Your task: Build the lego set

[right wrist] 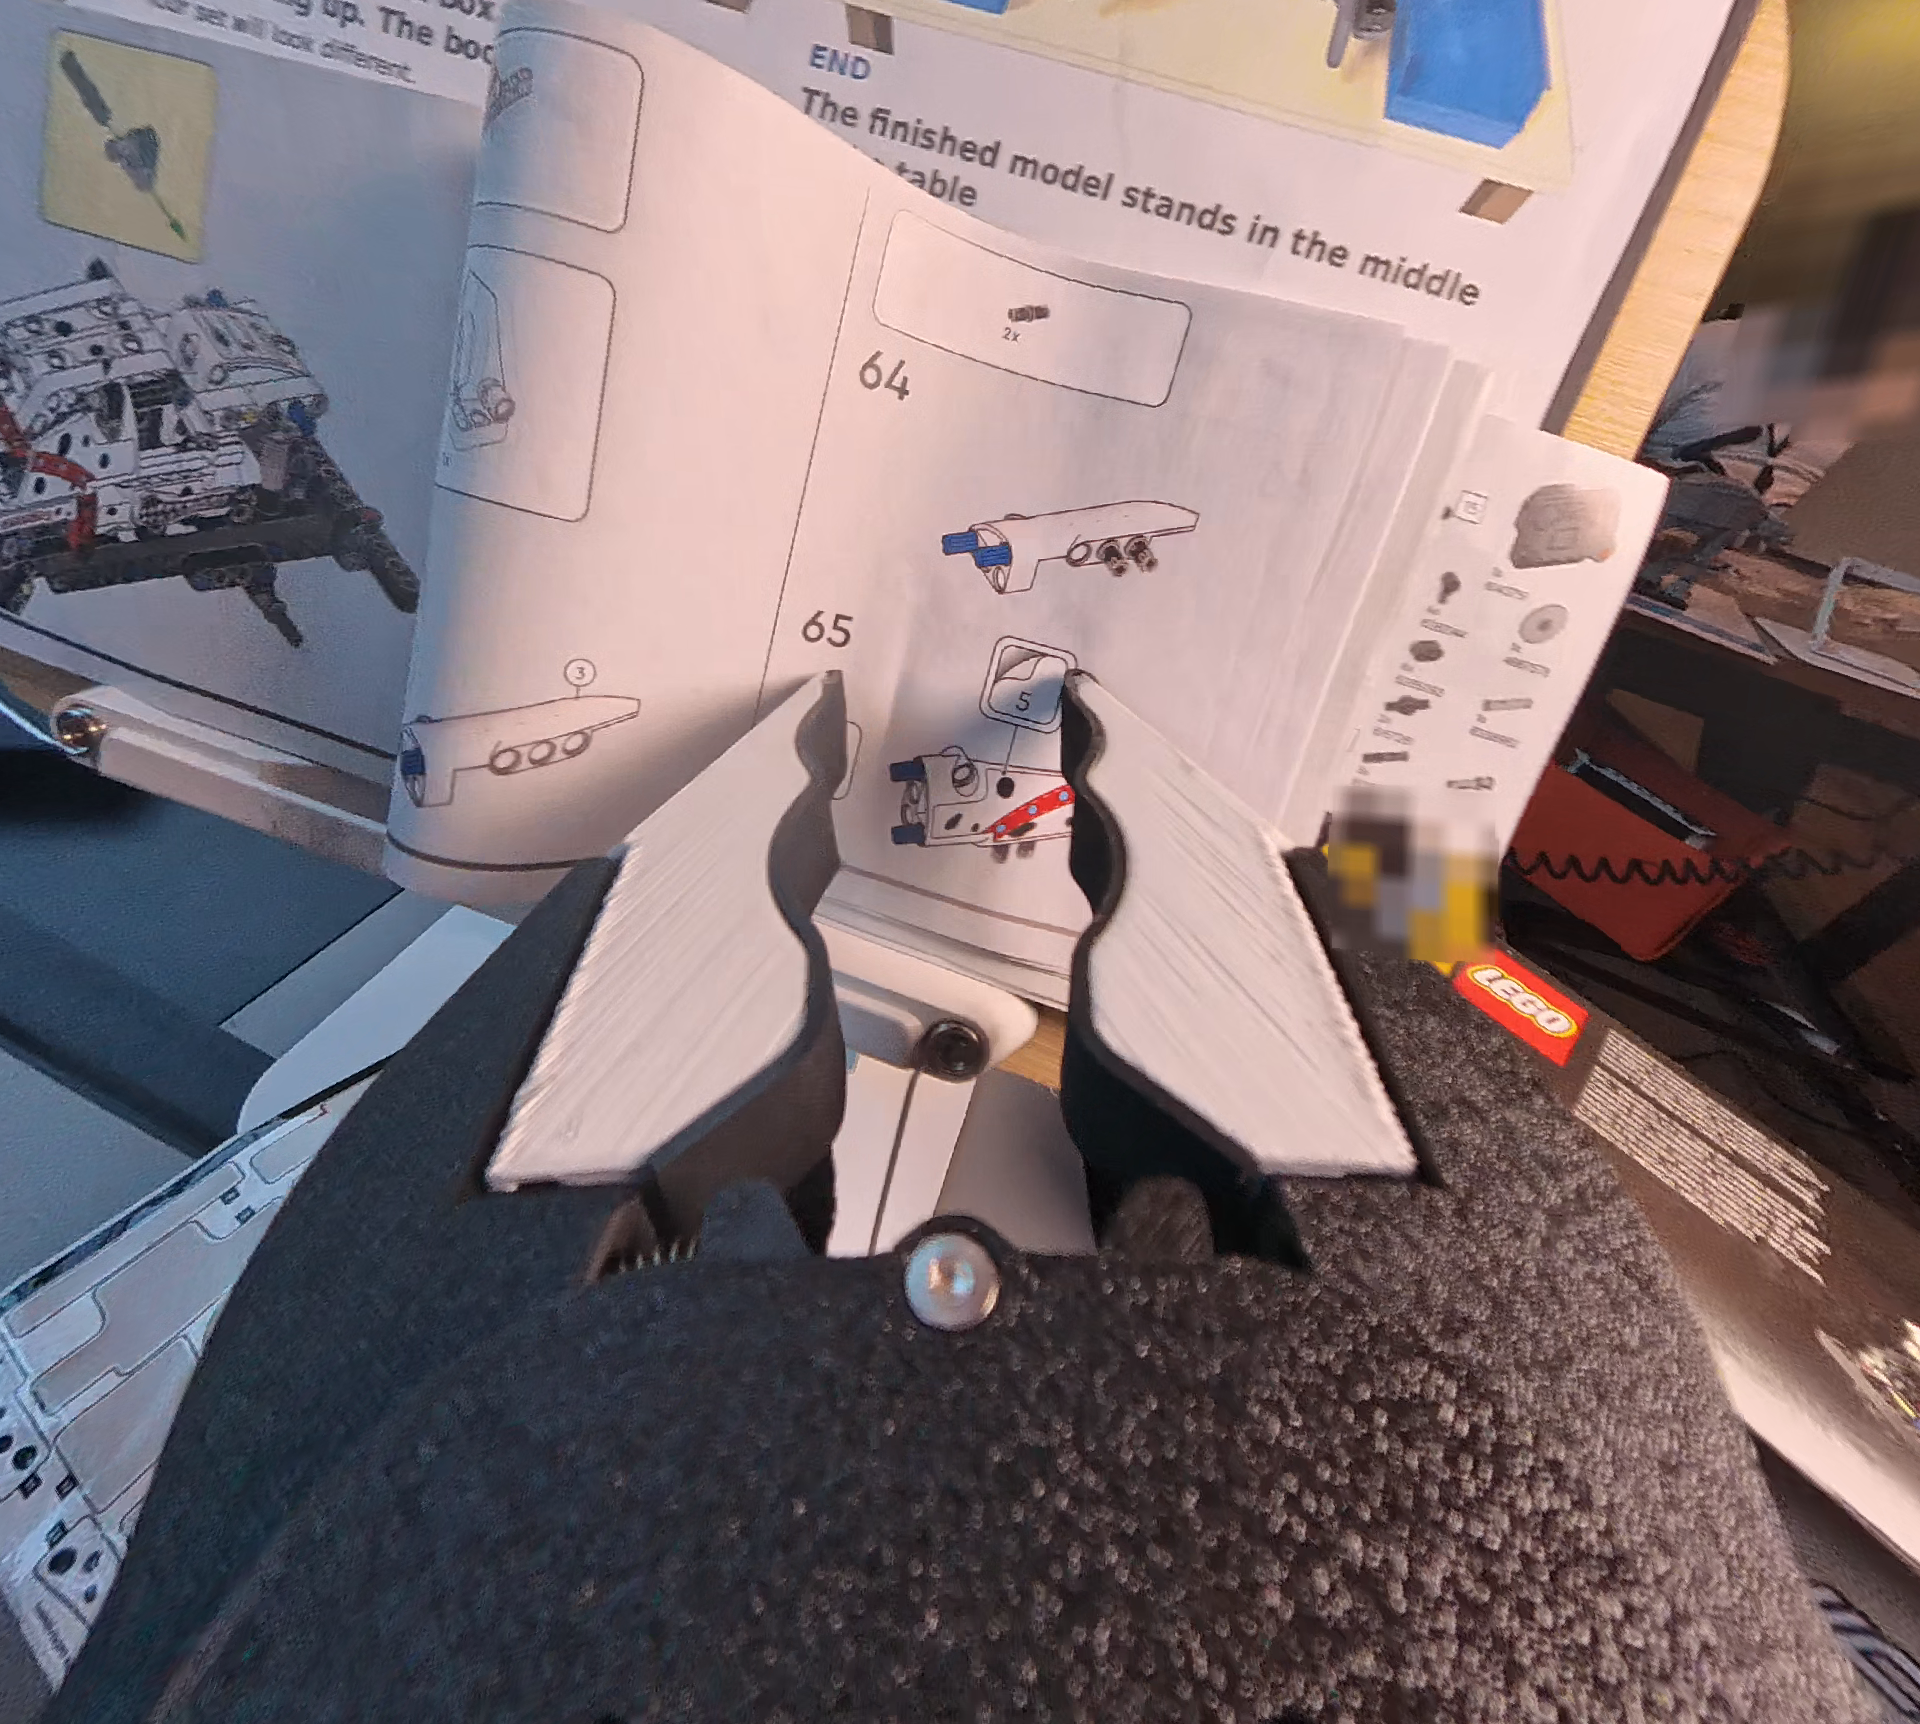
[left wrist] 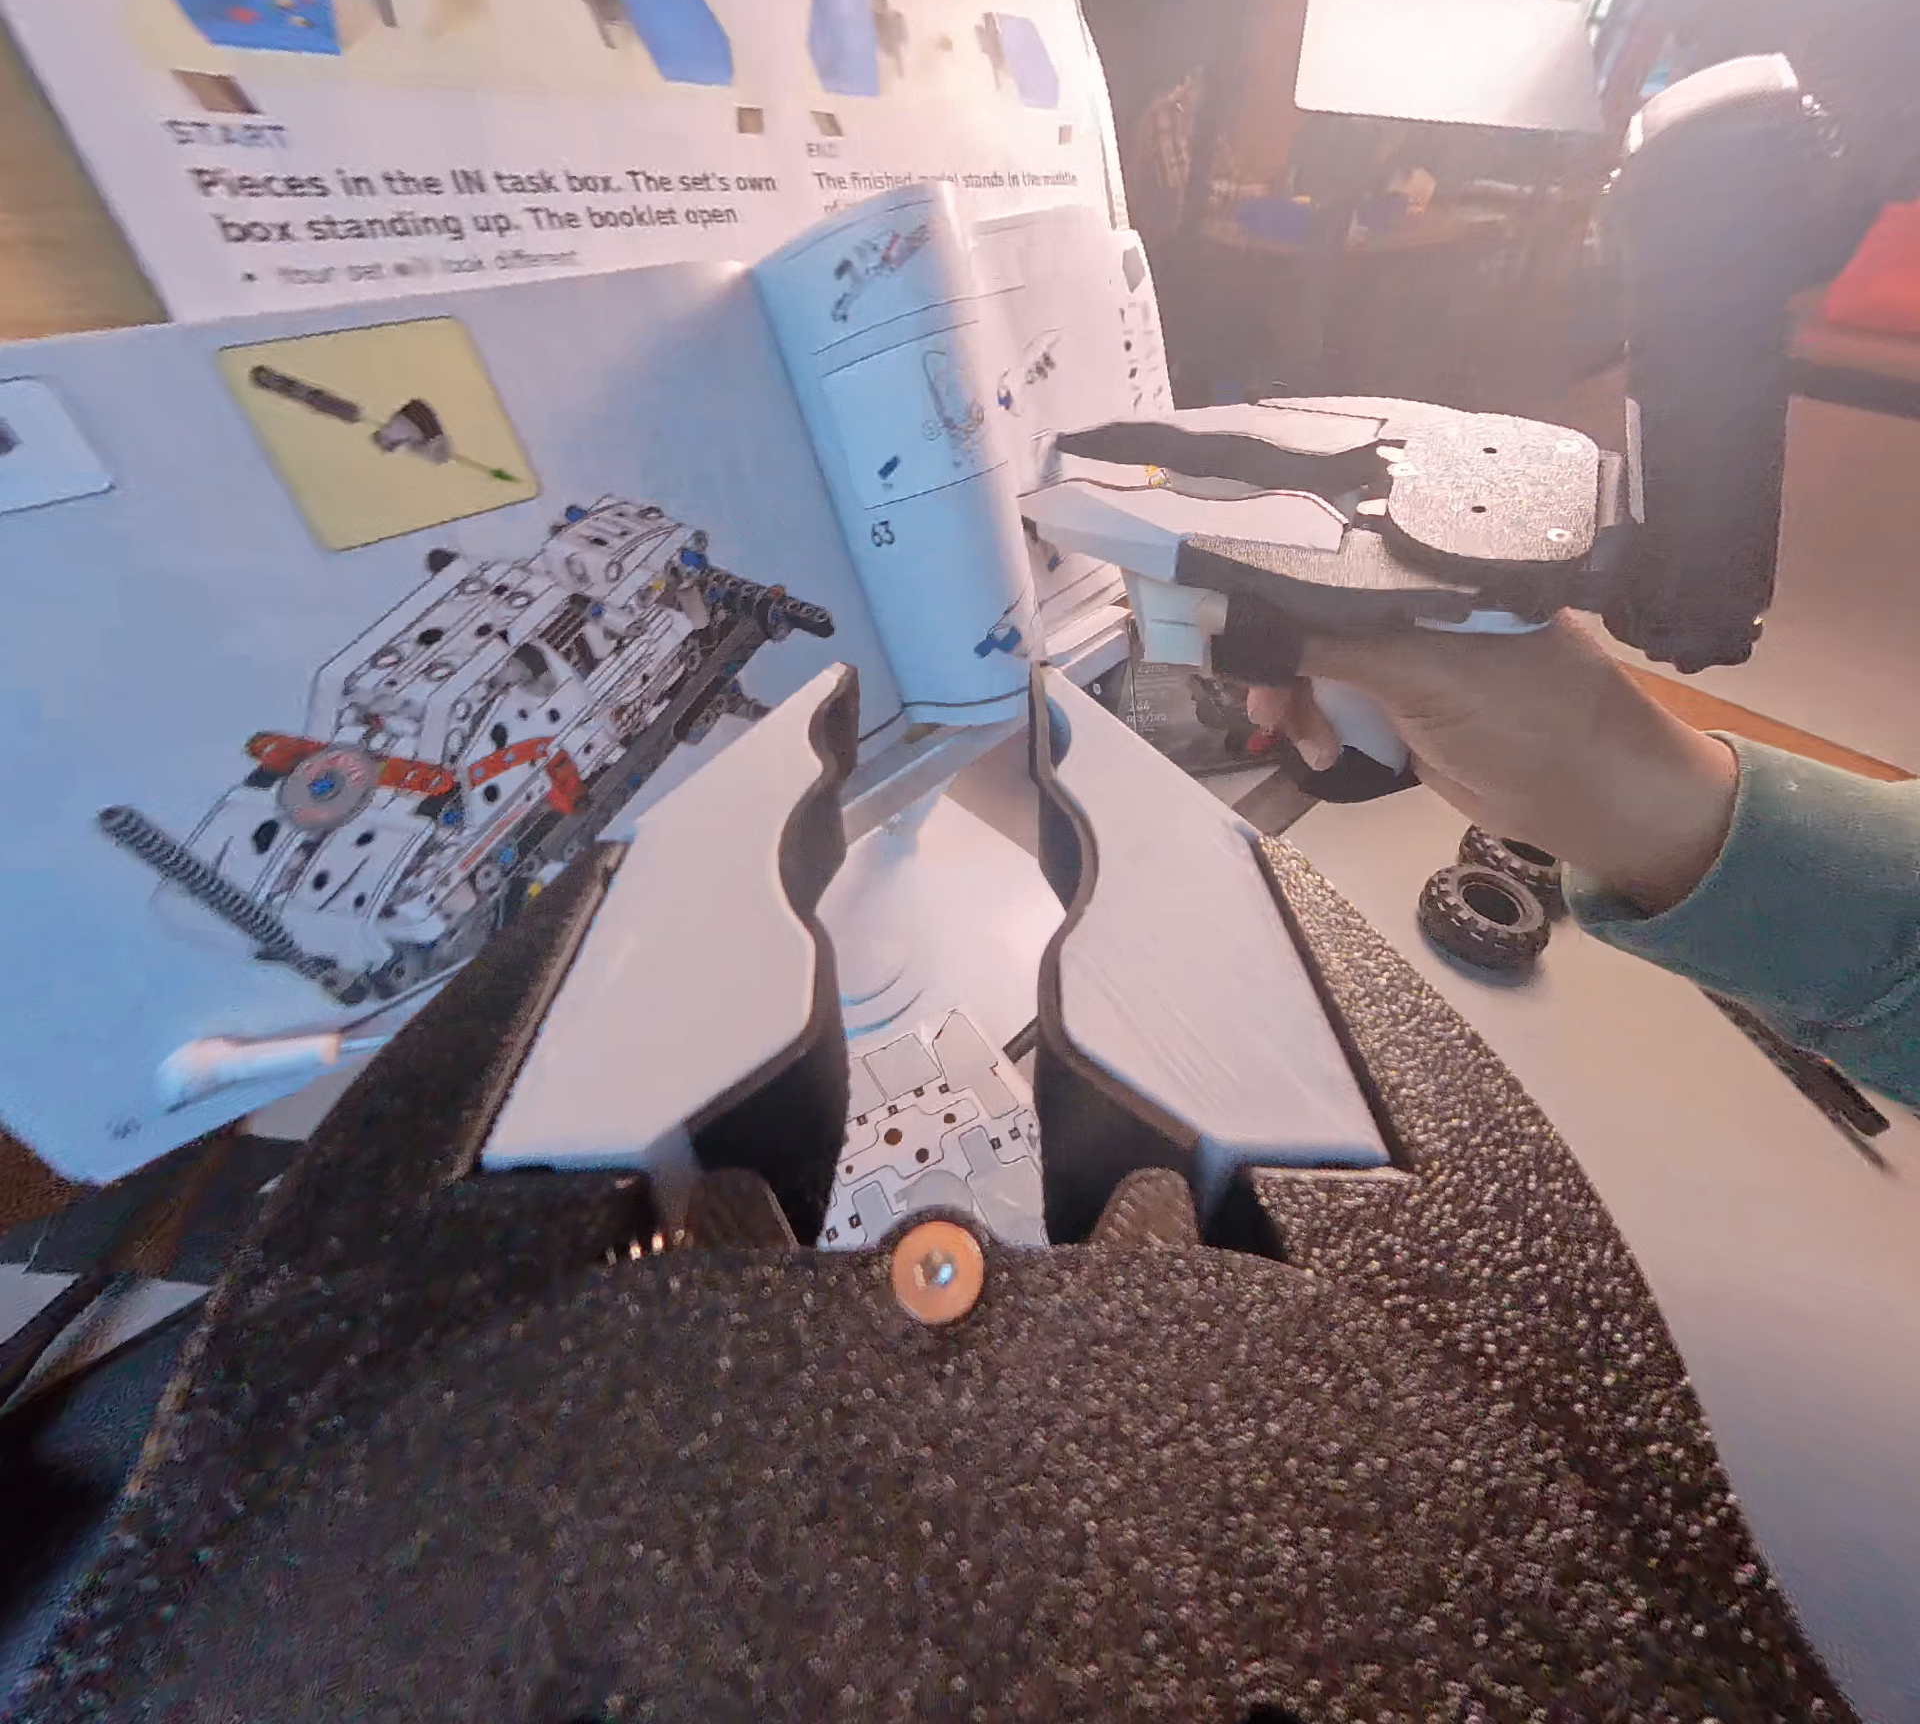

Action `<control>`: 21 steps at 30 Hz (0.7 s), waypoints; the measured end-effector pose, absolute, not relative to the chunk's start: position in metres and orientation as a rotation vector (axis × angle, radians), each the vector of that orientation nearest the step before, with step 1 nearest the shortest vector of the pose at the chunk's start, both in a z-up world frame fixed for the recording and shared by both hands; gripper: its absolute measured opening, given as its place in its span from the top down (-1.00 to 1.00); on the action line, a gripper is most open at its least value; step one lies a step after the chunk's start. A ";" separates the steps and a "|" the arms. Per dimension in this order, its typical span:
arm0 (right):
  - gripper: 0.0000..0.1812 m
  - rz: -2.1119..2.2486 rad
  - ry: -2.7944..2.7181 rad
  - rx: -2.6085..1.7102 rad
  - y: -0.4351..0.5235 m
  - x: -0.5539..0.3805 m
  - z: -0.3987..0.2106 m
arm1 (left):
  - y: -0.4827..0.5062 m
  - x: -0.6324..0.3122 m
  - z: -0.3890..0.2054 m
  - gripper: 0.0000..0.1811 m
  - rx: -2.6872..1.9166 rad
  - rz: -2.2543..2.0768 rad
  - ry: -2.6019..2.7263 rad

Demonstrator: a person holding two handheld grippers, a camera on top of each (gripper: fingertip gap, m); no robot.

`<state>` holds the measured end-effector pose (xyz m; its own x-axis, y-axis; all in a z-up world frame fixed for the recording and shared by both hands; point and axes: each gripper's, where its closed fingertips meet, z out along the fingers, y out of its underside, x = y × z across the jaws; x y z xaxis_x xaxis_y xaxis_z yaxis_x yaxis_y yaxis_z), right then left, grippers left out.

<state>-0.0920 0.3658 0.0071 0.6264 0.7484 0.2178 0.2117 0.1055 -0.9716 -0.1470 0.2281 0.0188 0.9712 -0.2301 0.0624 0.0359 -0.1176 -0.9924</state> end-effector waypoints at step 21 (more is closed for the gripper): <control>0.40 0.648 -0.941 -1.358 0.356 -0.078 -0.001 | 0.269 -0.162 0.019 0.90 -1.718 -0.442 0.082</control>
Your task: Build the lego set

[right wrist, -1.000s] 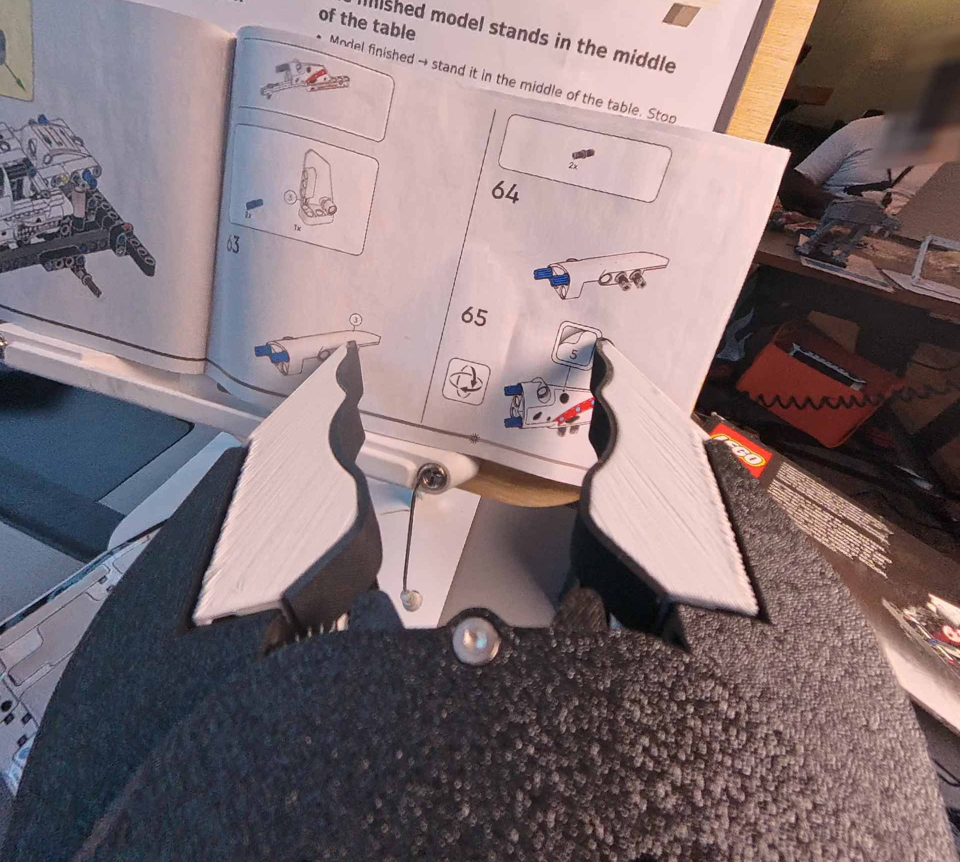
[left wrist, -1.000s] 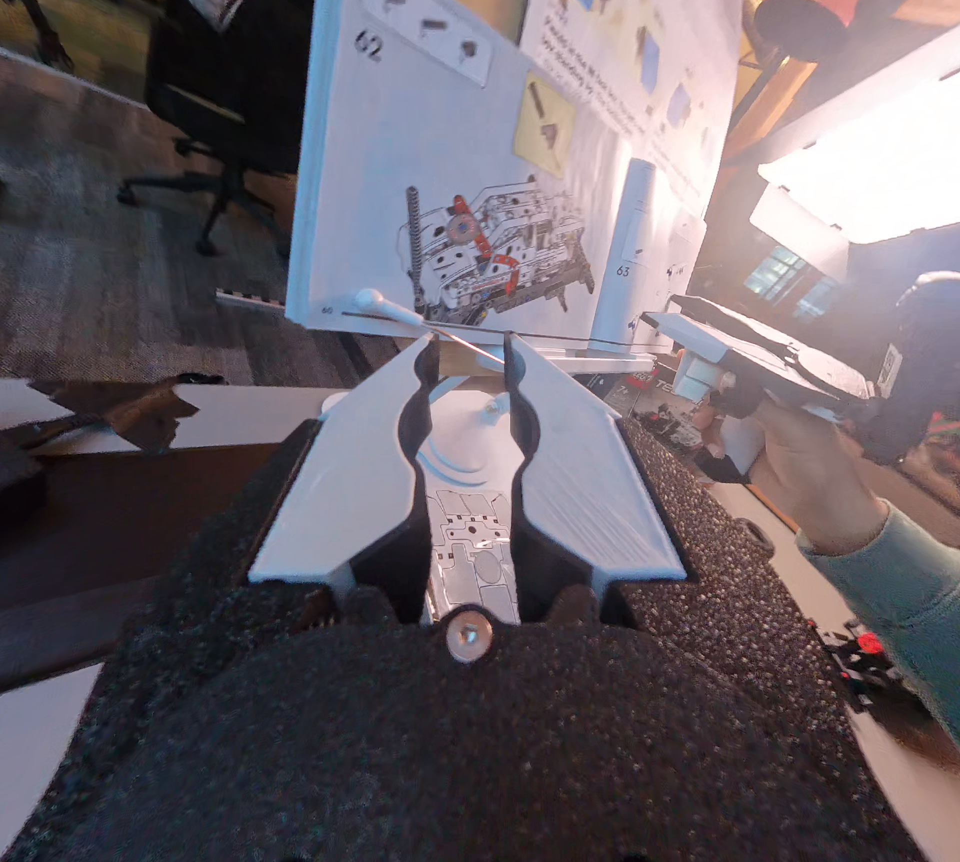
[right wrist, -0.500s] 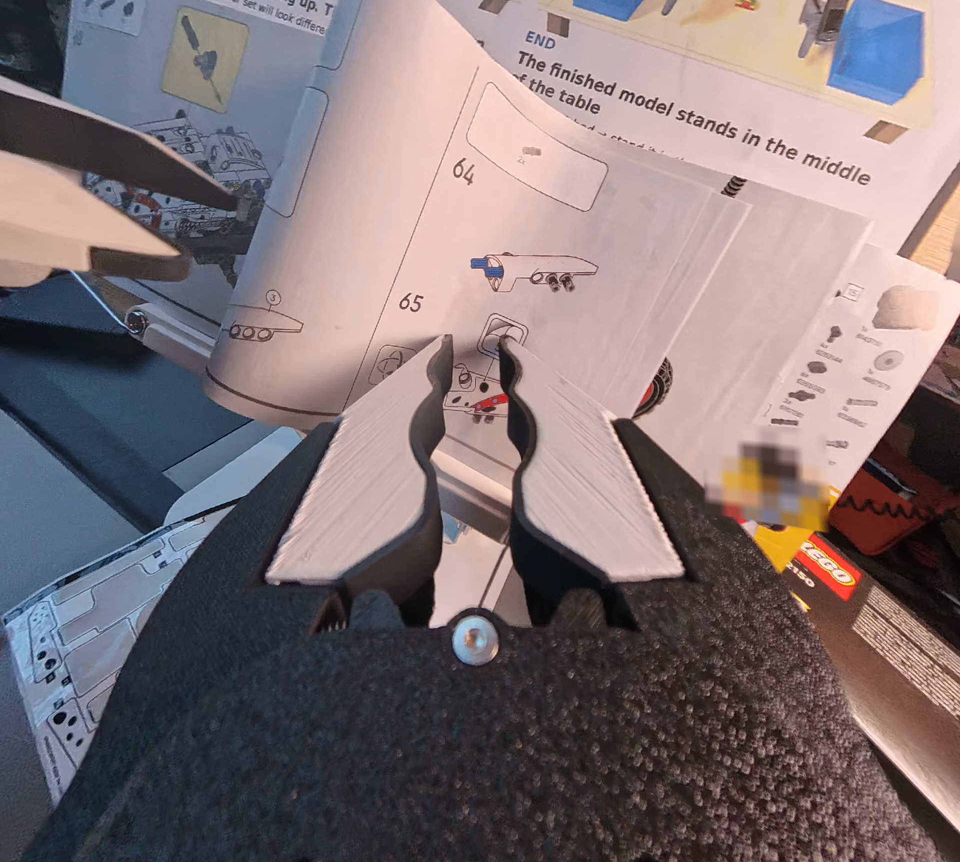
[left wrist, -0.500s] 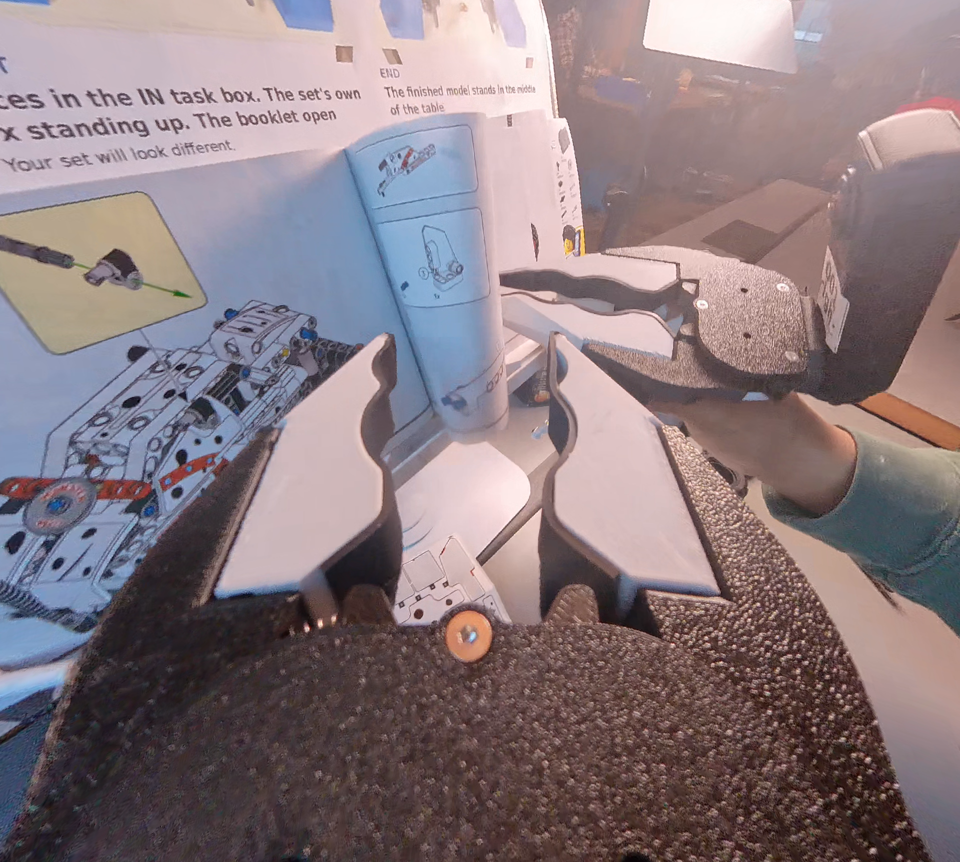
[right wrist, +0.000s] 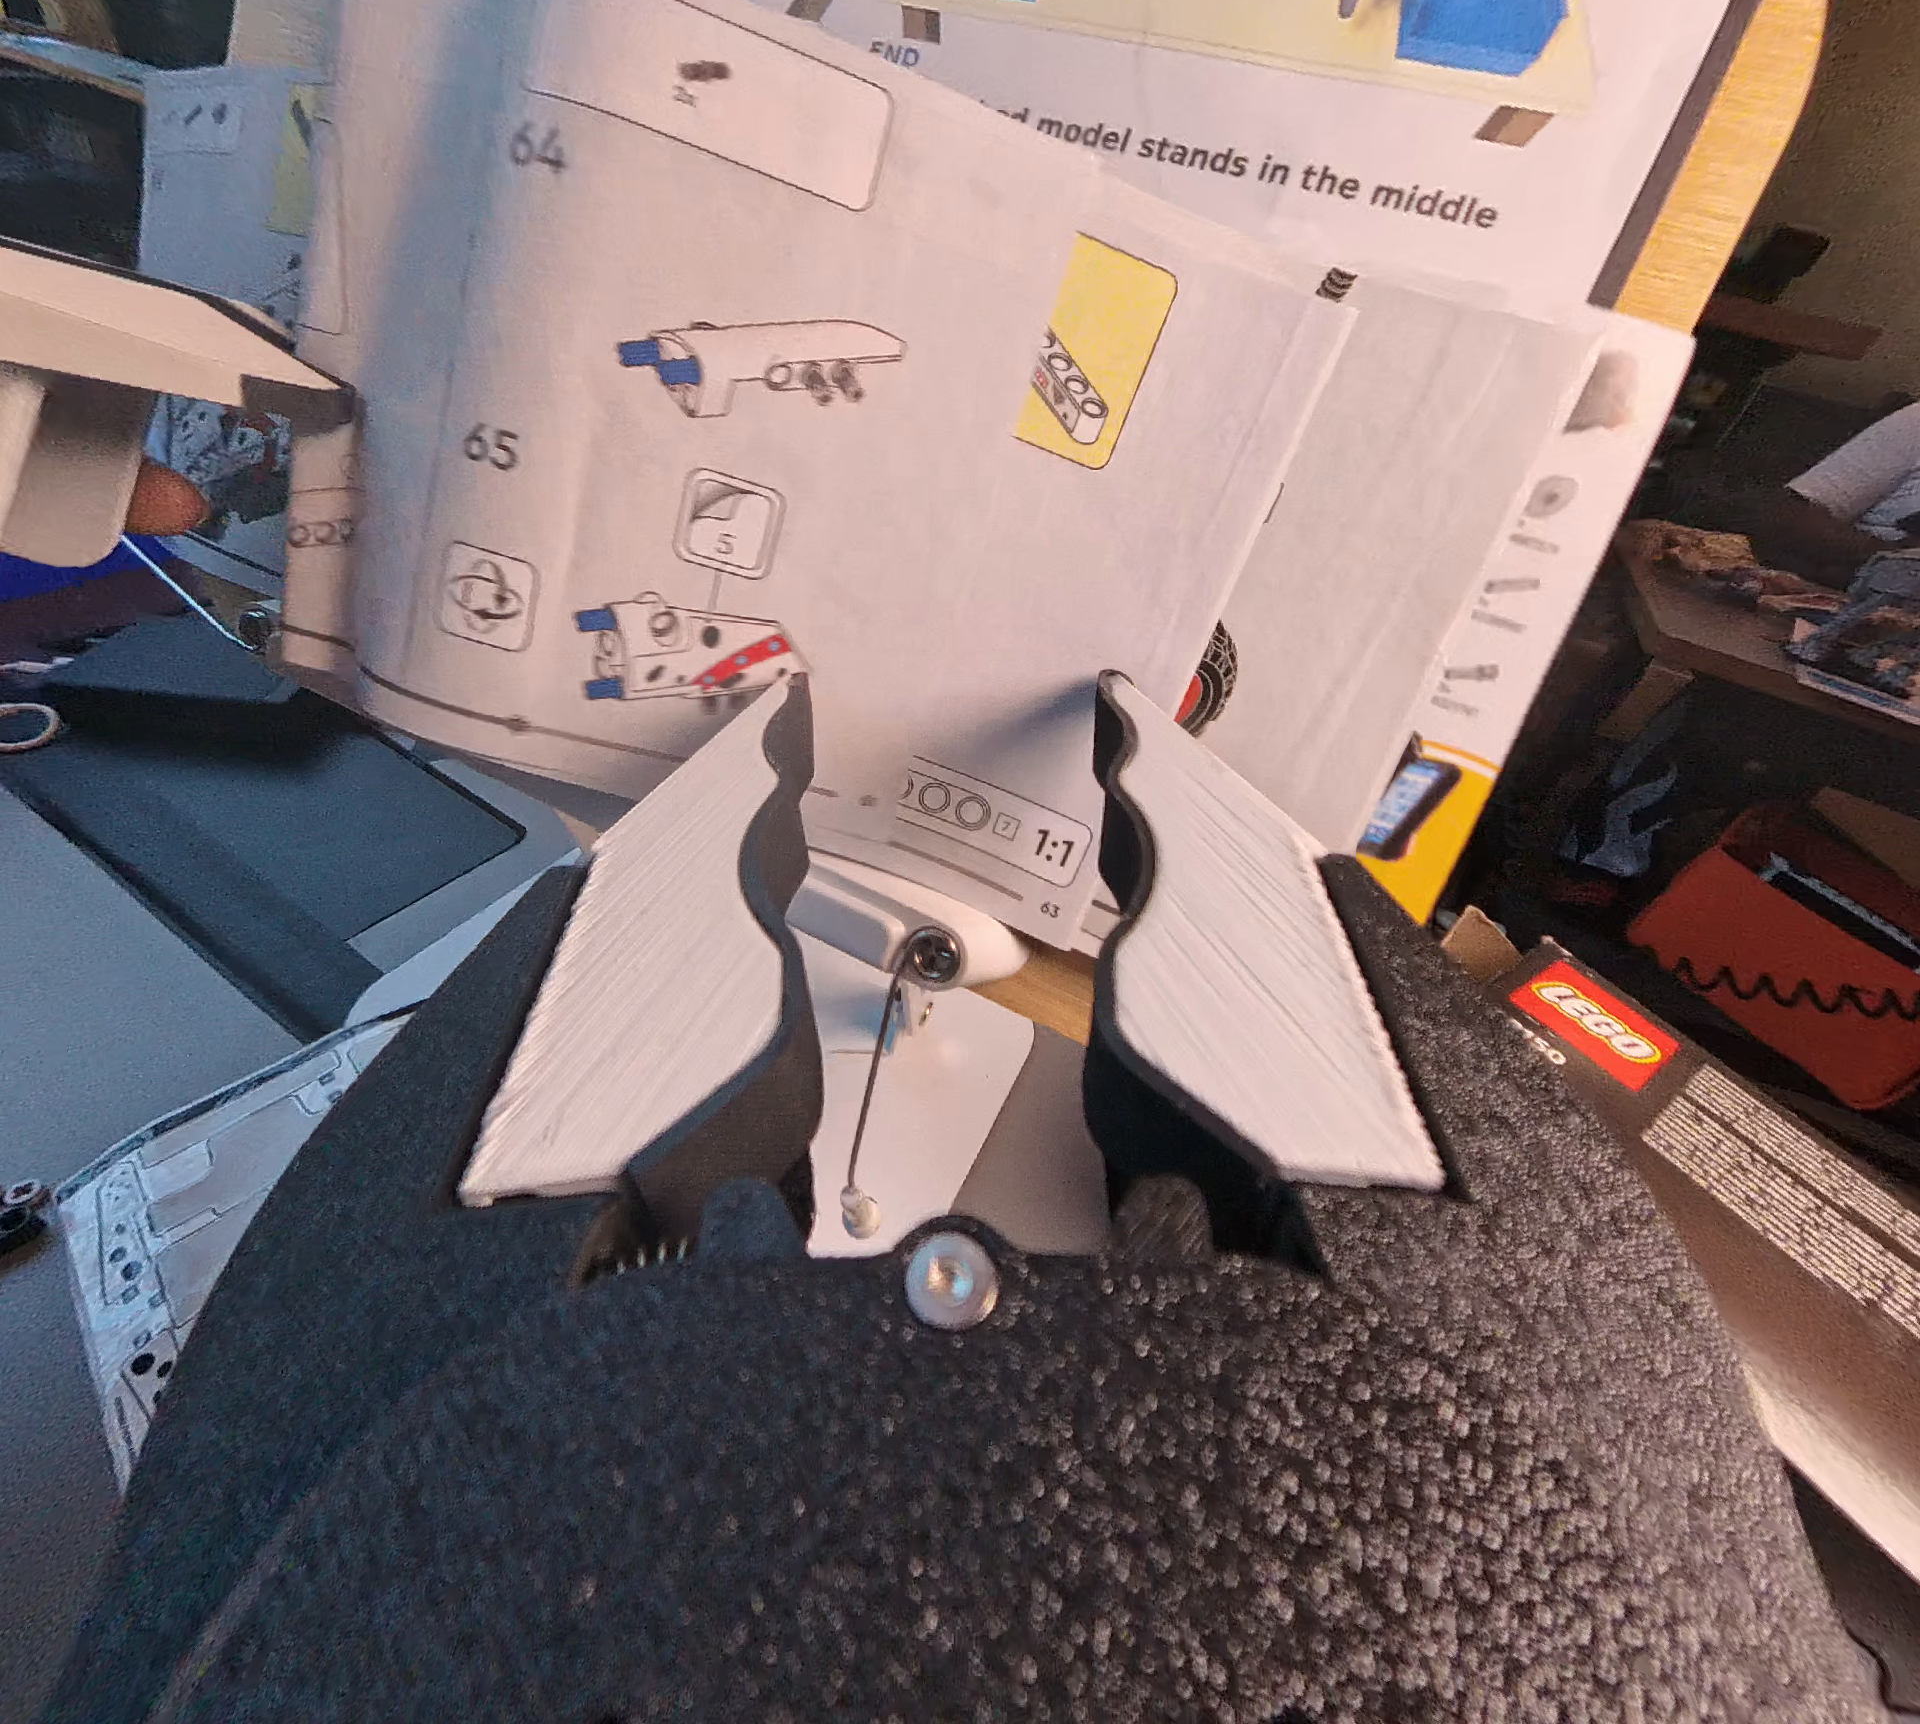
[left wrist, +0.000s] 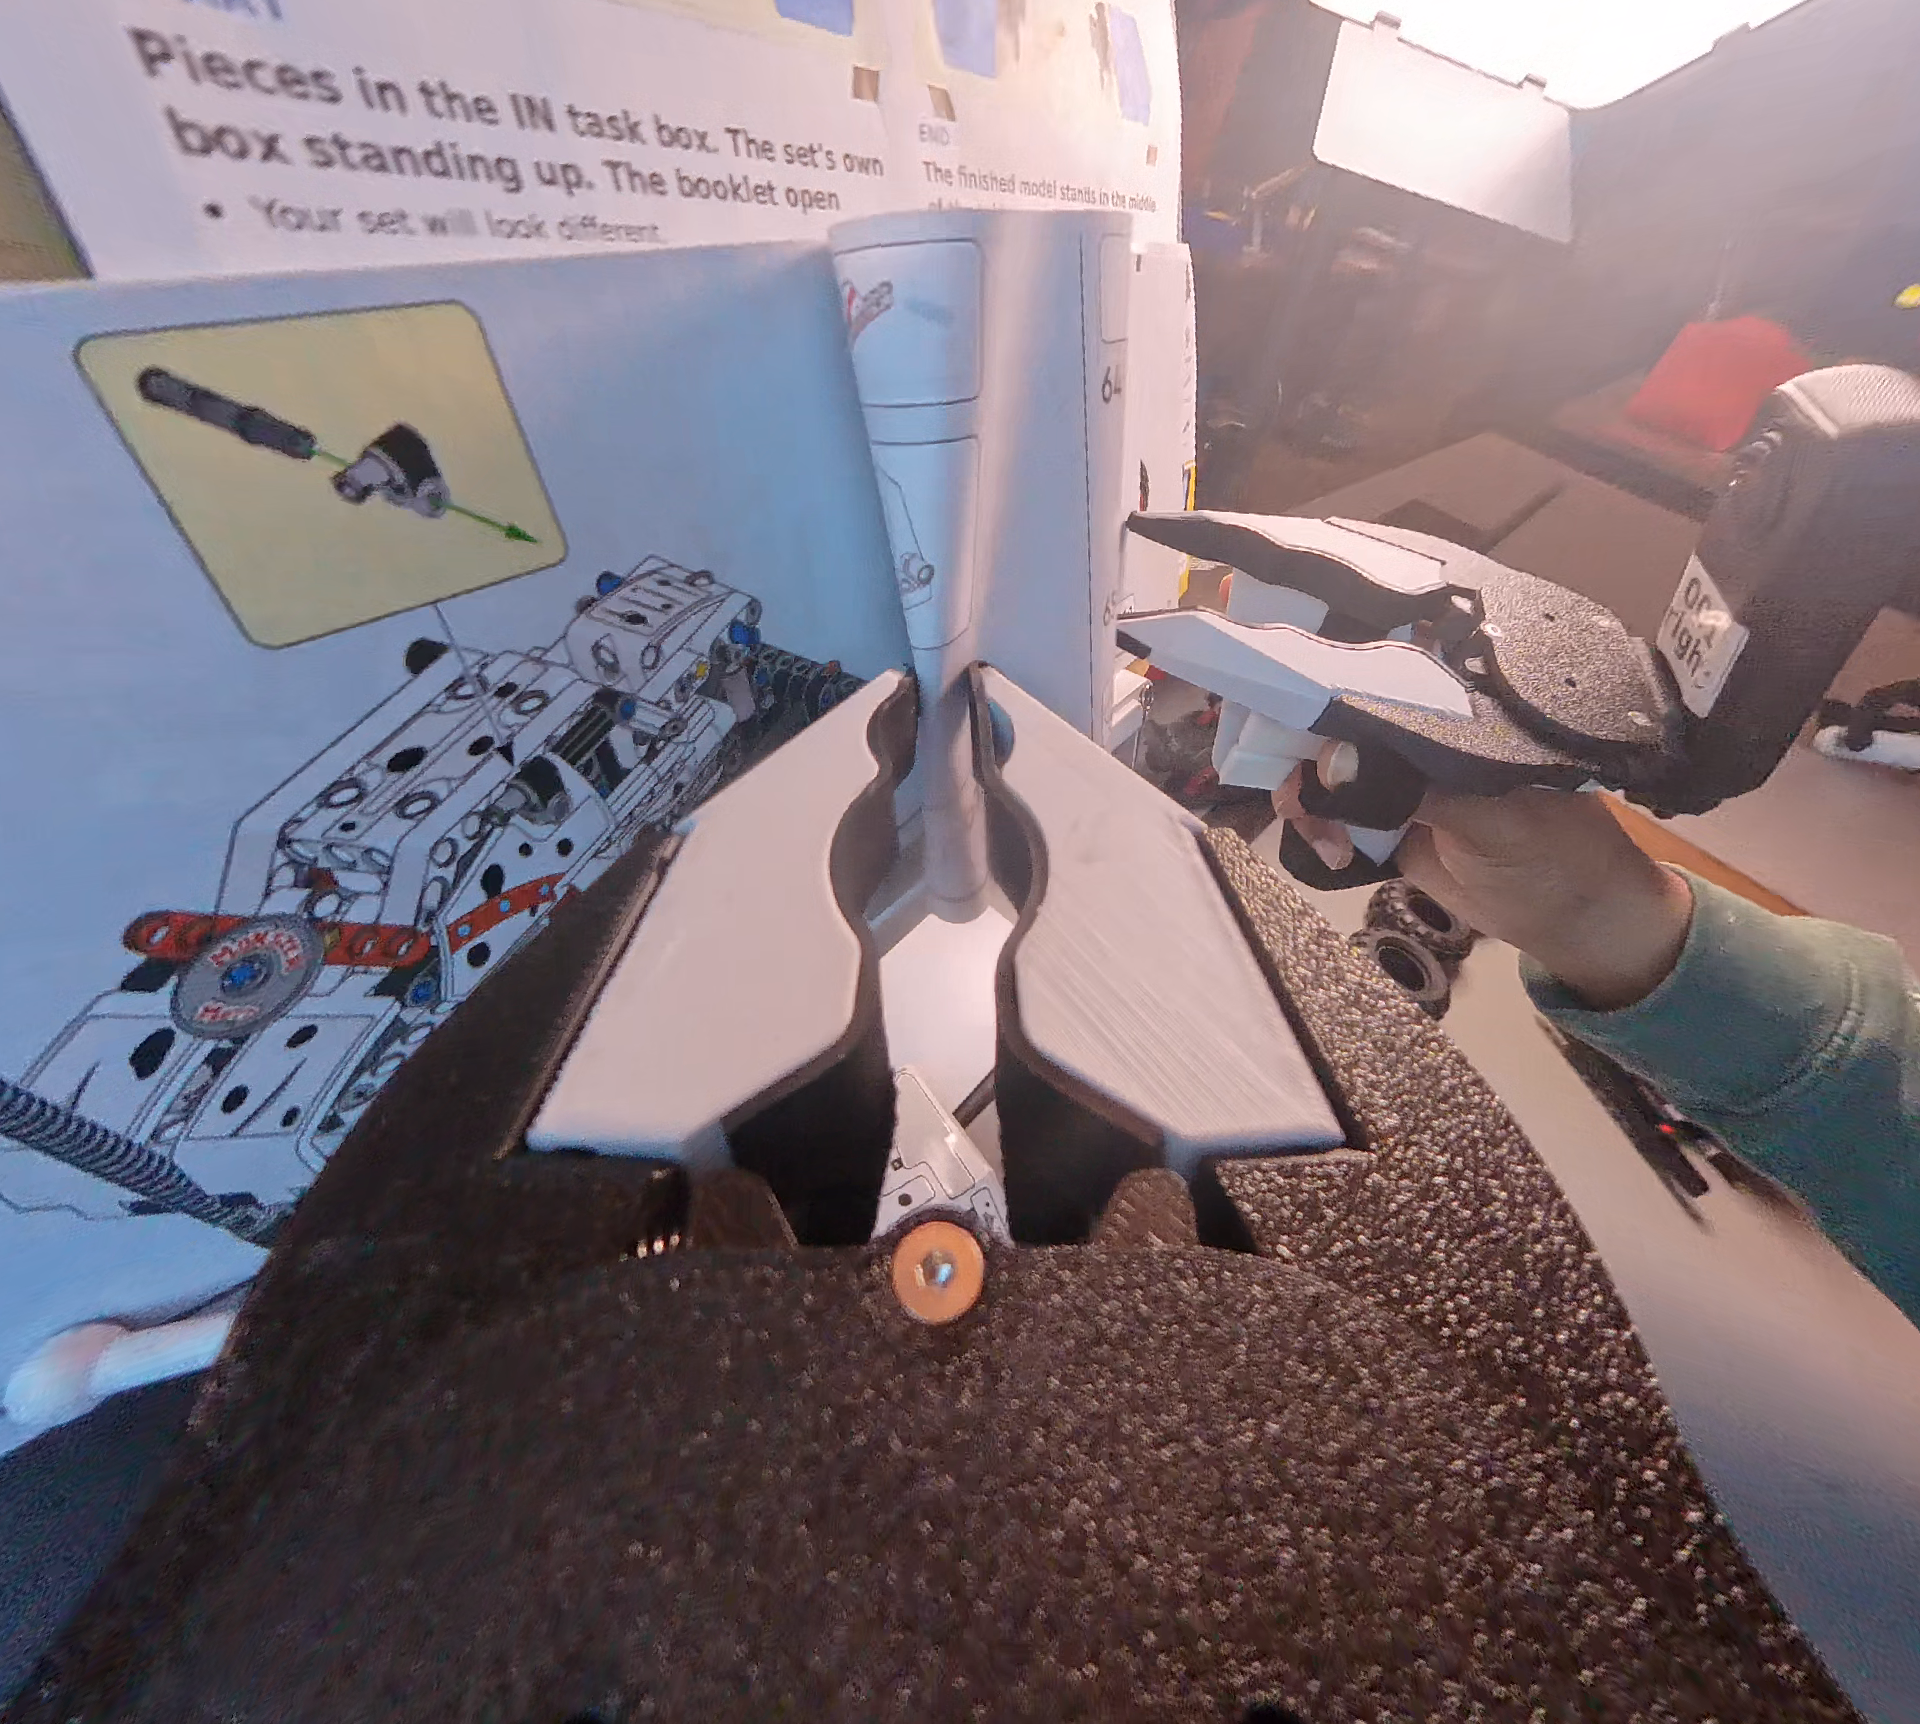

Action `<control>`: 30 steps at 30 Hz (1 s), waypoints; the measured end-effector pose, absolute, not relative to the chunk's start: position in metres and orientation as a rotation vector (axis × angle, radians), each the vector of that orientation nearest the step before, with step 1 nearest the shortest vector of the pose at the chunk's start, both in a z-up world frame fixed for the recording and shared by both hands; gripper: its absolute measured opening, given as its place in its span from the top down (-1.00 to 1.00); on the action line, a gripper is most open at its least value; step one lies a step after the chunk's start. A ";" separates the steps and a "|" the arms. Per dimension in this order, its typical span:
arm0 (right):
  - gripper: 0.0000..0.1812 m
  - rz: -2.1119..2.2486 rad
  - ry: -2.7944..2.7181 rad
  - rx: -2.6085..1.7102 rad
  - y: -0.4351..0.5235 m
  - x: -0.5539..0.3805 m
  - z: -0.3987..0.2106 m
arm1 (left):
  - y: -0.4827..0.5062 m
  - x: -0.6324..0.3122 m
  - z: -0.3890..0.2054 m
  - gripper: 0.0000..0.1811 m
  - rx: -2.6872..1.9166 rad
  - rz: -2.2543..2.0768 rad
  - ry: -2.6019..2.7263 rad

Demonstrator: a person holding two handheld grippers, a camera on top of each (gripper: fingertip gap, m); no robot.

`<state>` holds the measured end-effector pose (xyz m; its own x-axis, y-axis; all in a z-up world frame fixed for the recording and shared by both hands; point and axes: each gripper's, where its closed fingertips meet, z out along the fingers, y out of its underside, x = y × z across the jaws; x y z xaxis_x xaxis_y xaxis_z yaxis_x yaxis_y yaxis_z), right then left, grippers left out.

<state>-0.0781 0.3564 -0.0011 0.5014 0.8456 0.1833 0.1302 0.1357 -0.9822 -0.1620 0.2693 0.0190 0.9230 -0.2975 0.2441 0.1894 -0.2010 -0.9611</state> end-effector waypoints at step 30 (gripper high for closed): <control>0.93 0.740 -1.179 -1.197 0.283 -0.125 0.009 | 0.236 -0.237 0.035 0.80 -1.538 -0.669 -0.141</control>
